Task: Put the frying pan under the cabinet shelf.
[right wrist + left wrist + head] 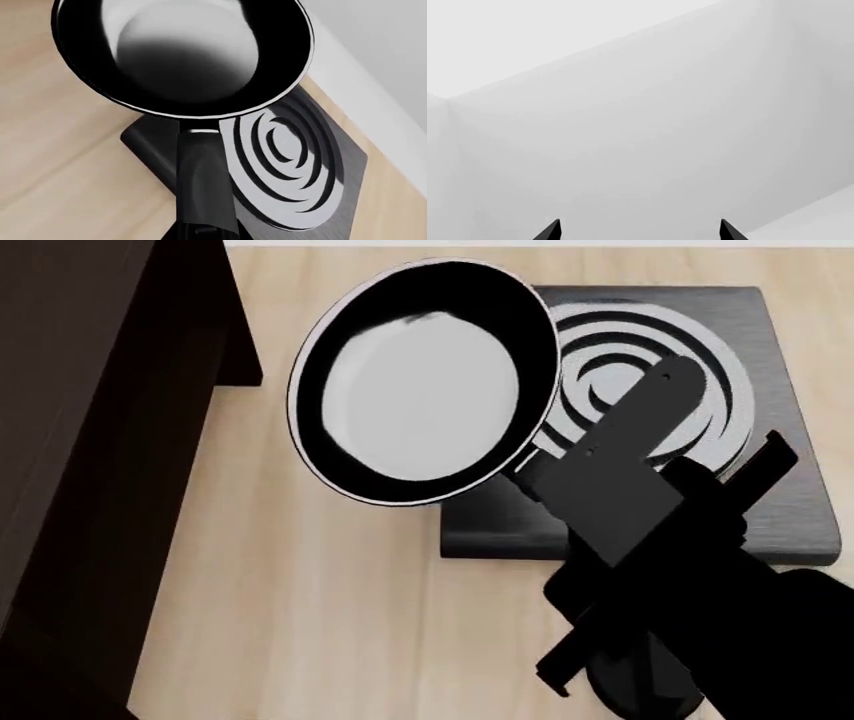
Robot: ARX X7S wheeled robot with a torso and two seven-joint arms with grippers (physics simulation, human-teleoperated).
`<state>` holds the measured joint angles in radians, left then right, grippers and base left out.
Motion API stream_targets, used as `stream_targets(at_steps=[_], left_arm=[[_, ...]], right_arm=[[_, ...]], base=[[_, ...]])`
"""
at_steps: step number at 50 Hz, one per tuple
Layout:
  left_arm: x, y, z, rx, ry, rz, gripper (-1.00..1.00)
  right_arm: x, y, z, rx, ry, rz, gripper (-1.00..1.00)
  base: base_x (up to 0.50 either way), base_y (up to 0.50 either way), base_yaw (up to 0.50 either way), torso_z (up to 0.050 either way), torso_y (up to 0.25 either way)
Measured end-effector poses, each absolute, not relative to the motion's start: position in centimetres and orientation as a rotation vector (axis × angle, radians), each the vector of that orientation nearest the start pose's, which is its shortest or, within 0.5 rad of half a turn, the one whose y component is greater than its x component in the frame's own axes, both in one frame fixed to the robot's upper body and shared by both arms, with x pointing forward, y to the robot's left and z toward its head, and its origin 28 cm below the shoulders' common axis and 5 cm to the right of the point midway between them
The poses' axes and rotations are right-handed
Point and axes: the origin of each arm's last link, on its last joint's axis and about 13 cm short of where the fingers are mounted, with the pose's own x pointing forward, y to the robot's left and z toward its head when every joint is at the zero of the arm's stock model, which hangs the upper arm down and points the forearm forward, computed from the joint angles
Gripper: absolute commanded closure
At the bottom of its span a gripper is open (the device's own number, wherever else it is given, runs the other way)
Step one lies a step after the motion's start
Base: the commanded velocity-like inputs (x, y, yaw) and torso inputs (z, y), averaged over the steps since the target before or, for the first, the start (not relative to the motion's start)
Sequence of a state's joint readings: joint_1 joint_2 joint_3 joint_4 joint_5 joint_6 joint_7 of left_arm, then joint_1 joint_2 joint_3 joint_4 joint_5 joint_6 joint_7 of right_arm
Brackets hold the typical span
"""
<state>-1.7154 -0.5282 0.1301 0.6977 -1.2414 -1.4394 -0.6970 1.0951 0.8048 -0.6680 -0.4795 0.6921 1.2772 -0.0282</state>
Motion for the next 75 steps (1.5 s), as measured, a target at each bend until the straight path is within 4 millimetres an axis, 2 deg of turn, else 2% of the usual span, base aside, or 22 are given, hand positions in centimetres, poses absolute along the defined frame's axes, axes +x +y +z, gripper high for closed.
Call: stream_targets(at_steps=[75], left_arm=[[17.6,22.8,41.3,0.382,-0.761,-0.06,-1.0]], right_arm=[[29.7,-13.7,19.9,-0.711,0.42,0.595,1.0]], base=[[0.0,0.0,0.0,0.0,0.001]])
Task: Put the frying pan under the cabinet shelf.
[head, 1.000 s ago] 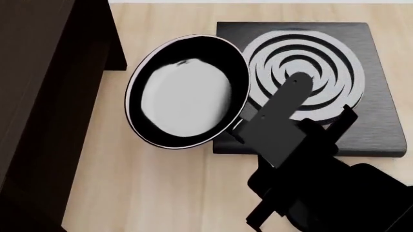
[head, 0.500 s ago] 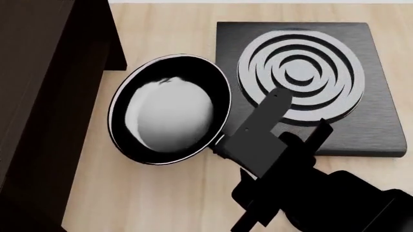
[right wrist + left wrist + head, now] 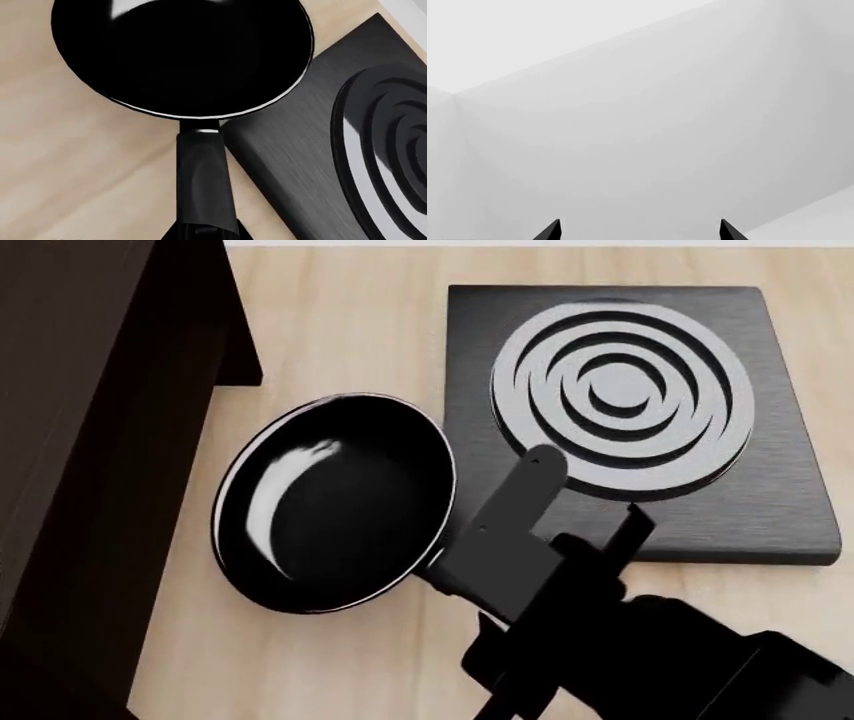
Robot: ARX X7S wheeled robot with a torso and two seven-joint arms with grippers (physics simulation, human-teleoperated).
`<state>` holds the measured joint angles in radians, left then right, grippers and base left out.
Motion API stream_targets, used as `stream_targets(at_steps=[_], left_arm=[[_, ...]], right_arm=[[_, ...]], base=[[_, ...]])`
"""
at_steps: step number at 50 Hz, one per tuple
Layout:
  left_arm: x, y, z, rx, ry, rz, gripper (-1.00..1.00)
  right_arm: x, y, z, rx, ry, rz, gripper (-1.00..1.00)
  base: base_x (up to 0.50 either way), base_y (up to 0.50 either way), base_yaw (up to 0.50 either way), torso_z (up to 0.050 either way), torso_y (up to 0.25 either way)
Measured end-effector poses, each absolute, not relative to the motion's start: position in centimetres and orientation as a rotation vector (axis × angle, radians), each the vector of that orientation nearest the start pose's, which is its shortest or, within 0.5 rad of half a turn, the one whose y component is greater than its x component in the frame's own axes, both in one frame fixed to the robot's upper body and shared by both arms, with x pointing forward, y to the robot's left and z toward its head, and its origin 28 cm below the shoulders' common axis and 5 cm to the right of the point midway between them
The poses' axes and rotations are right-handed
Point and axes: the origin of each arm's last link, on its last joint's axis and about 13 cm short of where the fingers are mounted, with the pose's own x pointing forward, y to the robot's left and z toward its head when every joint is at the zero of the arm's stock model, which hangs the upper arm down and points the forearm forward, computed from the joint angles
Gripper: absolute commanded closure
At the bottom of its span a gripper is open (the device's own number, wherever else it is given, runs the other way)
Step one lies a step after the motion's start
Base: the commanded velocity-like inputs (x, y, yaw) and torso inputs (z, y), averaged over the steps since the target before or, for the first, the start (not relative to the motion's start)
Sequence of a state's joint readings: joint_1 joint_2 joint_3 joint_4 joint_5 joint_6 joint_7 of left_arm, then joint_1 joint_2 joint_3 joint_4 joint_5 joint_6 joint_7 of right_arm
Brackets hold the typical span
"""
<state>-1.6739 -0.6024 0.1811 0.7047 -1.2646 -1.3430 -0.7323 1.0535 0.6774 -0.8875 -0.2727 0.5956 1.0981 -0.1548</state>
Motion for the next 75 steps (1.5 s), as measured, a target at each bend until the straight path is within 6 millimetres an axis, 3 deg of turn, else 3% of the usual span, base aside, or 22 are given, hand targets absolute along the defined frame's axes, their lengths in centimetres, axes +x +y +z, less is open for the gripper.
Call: stream_targets(at_steps=[22,44,58,75], left_arm=[[17.6,23.2,41.0,0.38,-0.756,-0.043,-1.0],[17.2,23.4,40.9,0.391,-0.766,-0.017,-1.0],[17.3,23.5,40.9,0.4,-0.77,-0.002,-1.0],[17.2,23.6,40.8,0.396,-0.771,0.004,-1.0]], right_arm=[[31.8,-12.3,19.5,-0.757,0.42,0.627,1.0],[33.6,-10.7,17.7,-0.756,0.457,0.677,1.0],[33.3,-9.0,17.4,-0.768,0.466,0.745,1.0],[30.7,-5.8,18.2,-0.736,0.477,0.953,1.0]], base=[[0.0,0.0,0.0,0.0,0.0],[0.0,0.0,0.0,0.0,0.0],[0.0,0.0,0.0,0.0,0.0],[0.0,0.0,0.0,0.0,0.0]])
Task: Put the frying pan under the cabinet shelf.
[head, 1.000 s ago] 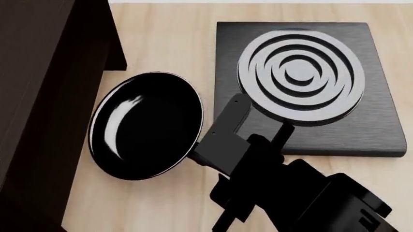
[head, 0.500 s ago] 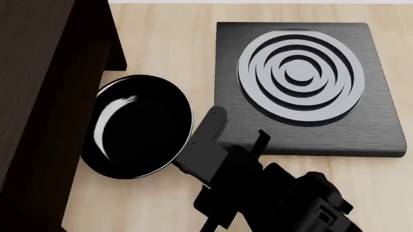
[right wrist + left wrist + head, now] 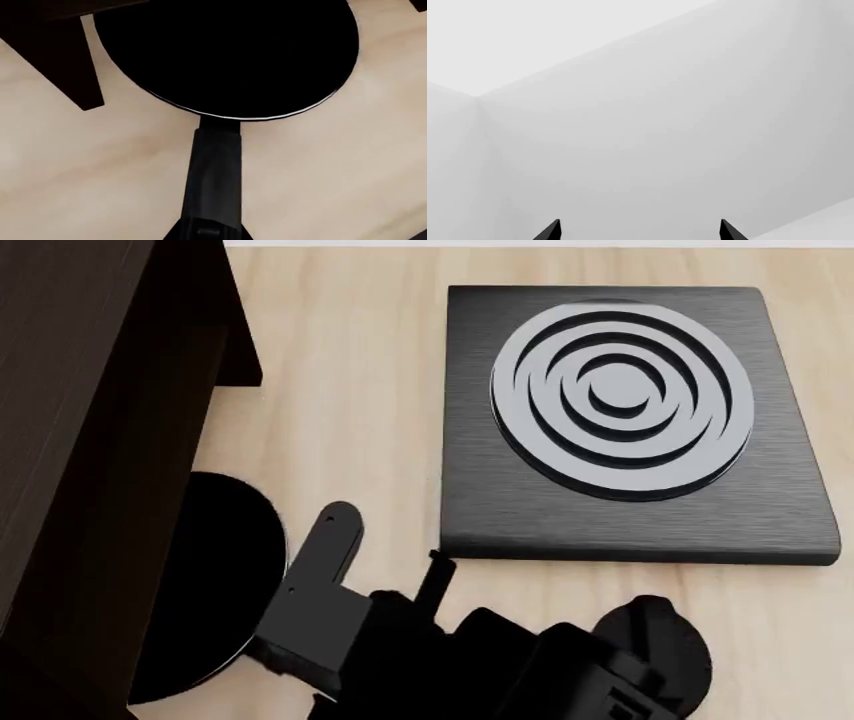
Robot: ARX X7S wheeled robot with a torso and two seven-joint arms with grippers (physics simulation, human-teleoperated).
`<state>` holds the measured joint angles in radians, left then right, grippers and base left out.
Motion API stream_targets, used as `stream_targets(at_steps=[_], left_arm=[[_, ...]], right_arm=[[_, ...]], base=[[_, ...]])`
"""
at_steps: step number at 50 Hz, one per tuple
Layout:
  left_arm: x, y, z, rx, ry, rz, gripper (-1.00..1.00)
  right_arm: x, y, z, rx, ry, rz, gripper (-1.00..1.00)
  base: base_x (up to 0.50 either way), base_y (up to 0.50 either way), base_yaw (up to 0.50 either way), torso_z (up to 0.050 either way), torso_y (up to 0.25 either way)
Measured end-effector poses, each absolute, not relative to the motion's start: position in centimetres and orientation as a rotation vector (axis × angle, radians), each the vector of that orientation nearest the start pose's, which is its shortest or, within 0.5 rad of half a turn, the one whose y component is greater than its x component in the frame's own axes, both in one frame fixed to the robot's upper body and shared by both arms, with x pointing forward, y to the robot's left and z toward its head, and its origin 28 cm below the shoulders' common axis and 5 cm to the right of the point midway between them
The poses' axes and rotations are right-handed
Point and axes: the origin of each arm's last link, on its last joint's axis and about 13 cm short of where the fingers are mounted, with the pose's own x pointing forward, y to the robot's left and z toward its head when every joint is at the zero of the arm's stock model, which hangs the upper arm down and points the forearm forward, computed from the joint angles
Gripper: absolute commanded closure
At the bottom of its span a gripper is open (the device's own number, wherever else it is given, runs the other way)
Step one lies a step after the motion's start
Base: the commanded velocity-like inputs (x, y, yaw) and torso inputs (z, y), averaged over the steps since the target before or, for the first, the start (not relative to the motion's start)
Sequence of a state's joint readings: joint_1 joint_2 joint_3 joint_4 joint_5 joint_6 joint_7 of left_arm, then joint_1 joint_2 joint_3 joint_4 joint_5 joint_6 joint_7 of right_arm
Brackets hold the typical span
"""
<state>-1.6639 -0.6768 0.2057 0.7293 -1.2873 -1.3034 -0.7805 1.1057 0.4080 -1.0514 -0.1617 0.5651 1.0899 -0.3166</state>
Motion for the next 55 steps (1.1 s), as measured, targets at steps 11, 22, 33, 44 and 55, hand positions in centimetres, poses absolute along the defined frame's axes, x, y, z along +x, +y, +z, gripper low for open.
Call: stream_targets(at_steps=[11,22,33,44,55], left_arm=[[17.0,23.7,40.6,0.394,-0.77,0.012,-1.0],[16.7,24.0,40.2,0.397,-0.76,0.031,-1.0],[16.5,24.3,39.6,0.398,-0.743,0.051,-1.0],[16.4,24.6,39.0,0.392,-0.731,0.056,-1.0],[16.4,24.6,38.7,0.388,-0.724,0.051,-1.0]], right_arm=[[31.5,-4.2,17.8,-0.709,0.455,1.021,1.0],[34.3,-1.5,16.1,-0.614,0.424,1.11,1.0],[36.2,-0.1,15.3,-0.529,0.399,1.145,-1.0],[36.1,-1.8,15.5,-0.545,0.422,1.09,-1.0],[34.8,-4.3,16.4,-0.563,0.456,1.025,-1.0]], base=[[0.0,0.0,0.0,0.0,0.0],[0.0,0.0,0.0,0.0,0.0],[0.0,0.0,0.0,0.001,0.0],[0.0,0.0,0.0,0.0,0.0],[0.0,0.0,0.0,0.0,0.0]])
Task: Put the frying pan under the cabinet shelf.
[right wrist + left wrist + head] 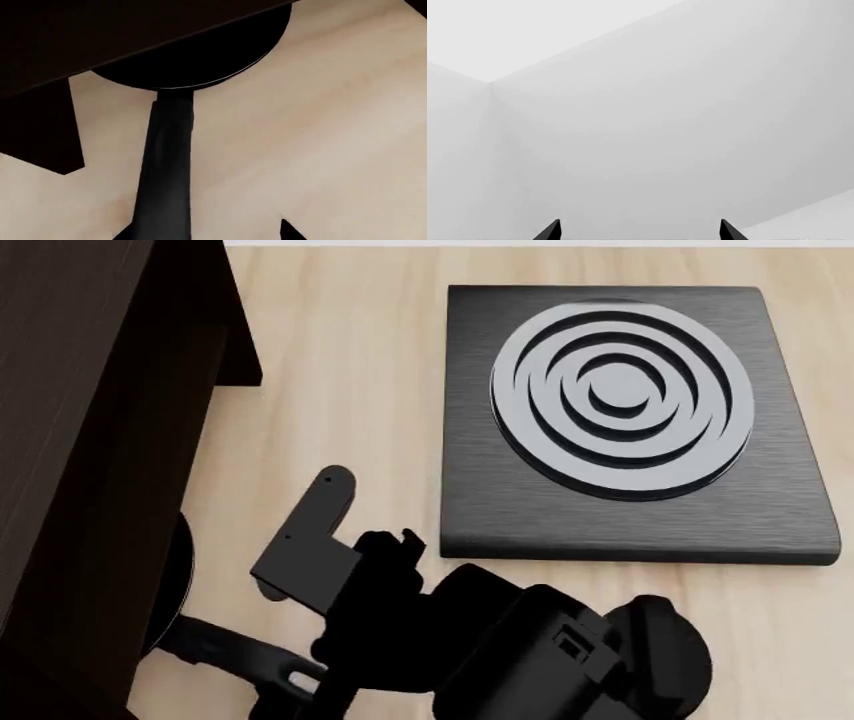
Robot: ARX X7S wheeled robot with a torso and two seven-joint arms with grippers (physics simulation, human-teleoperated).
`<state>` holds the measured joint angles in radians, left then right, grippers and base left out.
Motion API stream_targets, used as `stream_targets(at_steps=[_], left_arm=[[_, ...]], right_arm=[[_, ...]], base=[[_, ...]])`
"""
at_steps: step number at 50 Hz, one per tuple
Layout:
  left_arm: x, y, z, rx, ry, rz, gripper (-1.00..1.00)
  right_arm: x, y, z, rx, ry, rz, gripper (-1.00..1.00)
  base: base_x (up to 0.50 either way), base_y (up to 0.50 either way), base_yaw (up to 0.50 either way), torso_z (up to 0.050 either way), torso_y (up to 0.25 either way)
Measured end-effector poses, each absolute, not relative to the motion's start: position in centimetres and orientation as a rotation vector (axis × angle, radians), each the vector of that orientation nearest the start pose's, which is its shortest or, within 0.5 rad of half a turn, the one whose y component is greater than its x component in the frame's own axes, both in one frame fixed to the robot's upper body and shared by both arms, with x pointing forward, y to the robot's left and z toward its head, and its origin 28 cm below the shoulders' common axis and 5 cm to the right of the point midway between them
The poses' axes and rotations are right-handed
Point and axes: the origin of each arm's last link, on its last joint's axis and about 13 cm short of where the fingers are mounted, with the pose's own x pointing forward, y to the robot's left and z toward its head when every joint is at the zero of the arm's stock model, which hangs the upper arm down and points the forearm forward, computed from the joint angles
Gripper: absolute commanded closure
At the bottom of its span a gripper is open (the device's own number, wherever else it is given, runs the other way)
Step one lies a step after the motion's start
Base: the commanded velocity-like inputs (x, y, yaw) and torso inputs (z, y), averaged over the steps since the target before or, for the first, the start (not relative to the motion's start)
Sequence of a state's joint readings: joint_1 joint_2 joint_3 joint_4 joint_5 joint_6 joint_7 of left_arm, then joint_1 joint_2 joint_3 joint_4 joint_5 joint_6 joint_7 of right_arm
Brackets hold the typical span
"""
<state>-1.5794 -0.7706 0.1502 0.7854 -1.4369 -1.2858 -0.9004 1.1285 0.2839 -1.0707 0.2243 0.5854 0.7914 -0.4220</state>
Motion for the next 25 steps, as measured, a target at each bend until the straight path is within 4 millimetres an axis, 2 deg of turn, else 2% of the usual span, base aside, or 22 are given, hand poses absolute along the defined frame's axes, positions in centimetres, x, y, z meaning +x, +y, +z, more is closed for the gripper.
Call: stream_targets(at_steps=[12,25], left_arm=[[16.7,24.5,38.5,0.383,-0.709,0.035,-1.0],[17.1,24.3,38.4,0.385,-0.694,0.02,-1.0]], right_arm=[[32.7,-6.6,18.9,-0.511,0.393,0.957,-1.0],[31.0,-8.2,21.7,-0.473,0.294,0.9,-1.0]], base=[[0.0,0.0,0.0,0.0,0.0],[0.0,0.0,0.0,0.0,0.0]])
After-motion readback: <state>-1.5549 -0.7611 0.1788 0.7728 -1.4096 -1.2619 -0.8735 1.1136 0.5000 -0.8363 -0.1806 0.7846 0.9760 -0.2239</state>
